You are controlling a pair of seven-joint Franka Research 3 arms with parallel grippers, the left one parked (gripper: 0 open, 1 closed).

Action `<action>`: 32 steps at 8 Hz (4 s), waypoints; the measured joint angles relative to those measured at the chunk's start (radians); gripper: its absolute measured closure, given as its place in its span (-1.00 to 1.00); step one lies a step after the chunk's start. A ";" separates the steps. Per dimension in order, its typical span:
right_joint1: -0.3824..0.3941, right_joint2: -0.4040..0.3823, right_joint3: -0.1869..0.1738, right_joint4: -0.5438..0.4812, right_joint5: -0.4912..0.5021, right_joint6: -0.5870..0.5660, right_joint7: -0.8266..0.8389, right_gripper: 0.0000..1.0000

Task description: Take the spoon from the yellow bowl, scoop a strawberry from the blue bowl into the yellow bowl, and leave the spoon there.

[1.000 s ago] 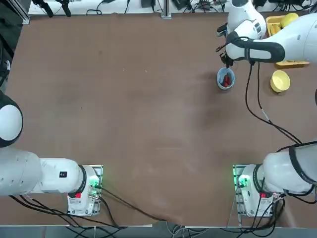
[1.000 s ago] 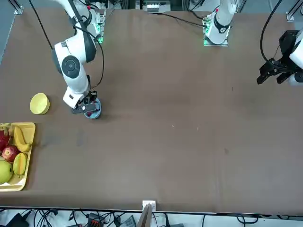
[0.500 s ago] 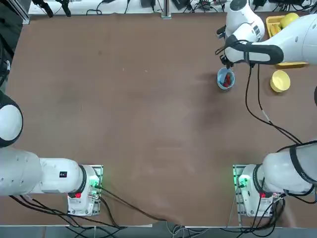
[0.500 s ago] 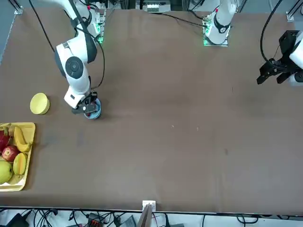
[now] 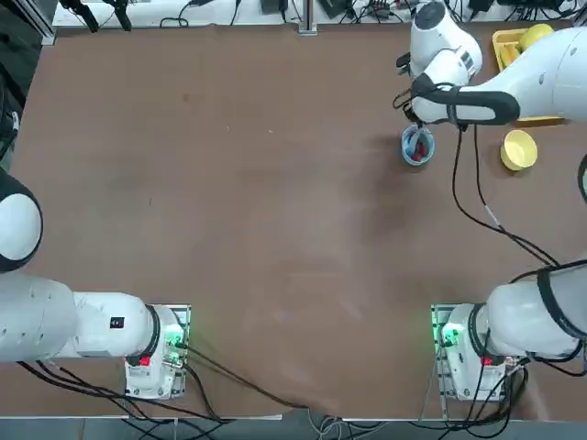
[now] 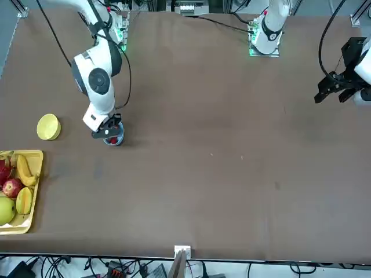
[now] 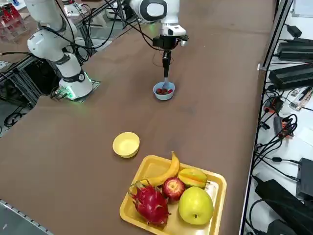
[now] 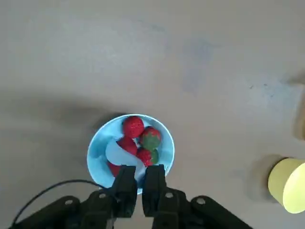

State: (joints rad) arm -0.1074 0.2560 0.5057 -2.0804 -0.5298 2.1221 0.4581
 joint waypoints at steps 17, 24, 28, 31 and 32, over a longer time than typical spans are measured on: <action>0.264 0.261 0.003 0.209 -0.420 -0.366 0.459 0.78; 0.333 0.304 0.002 0.212 -0.451 -0.484 0.595 0.78; 0.380 0.346 0.002 0.213 -0.520 -0.546 0.666 0.78; 0.421 0.373 0.002 0.214 -0.548 -0.598 0.689 0.78; 0.434 0.385 0.001 0.221 -0.553 -0.610 0.707 0.78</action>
State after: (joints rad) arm 0.3264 0.6414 0.5071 -1.8599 -1.0828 1.5125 1.1650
